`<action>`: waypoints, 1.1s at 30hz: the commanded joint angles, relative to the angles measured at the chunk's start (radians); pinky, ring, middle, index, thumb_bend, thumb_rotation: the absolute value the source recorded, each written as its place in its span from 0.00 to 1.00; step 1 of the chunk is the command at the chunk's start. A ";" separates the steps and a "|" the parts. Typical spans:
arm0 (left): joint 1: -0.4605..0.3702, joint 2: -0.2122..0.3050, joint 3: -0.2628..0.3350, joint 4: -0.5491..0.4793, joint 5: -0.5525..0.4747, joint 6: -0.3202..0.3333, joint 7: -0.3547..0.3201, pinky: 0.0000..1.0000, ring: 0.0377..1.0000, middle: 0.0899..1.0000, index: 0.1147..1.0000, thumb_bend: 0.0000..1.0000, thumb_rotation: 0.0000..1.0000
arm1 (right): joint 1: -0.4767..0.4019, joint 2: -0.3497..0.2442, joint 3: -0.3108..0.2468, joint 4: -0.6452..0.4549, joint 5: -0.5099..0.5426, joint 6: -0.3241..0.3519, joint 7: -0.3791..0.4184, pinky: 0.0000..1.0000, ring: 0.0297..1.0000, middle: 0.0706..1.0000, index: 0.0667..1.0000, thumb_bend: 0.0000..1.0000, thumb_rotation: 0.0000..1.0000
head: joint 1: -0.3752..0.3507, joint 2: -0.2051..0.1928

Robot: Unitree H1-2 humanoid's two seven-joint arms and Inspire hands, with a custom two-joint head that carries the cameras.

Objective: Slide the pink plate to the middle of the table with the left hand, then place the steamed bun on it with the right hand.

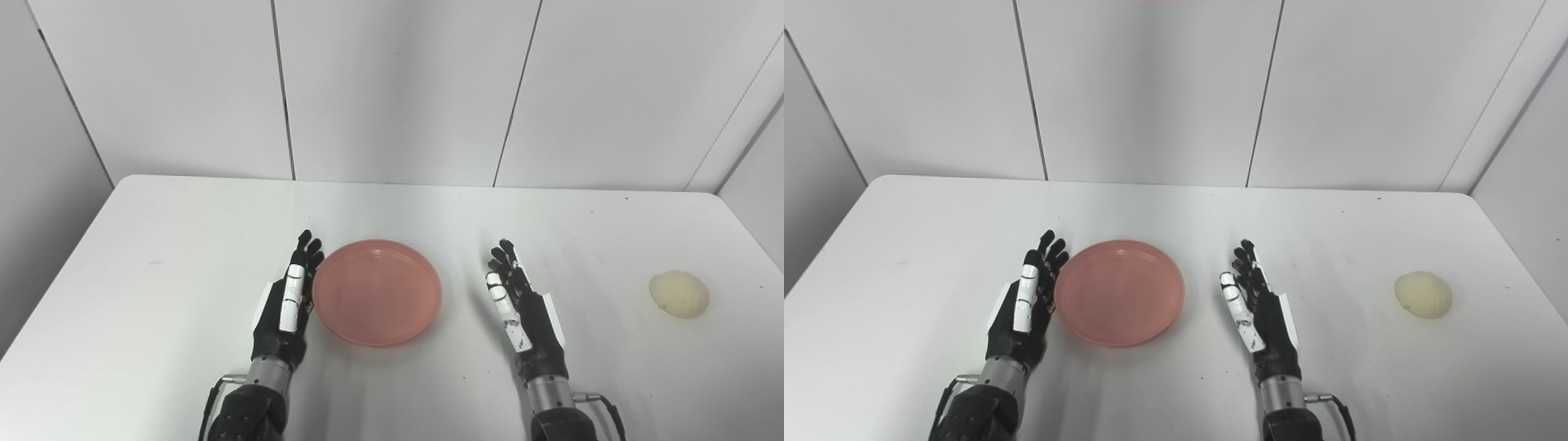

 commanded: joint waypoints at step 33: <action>-0.074 0.039 -0.017 0.163 0.039 -0.101 -0.029 1.00 1.00 1.00 1.00 0.62 1.00 | -0.142 -0.095 -0.151 -0.059 -0.117 0.037 -0.148 0.88 0.90 0.90 0.91 0.50 0.53 | -0.130 -0.107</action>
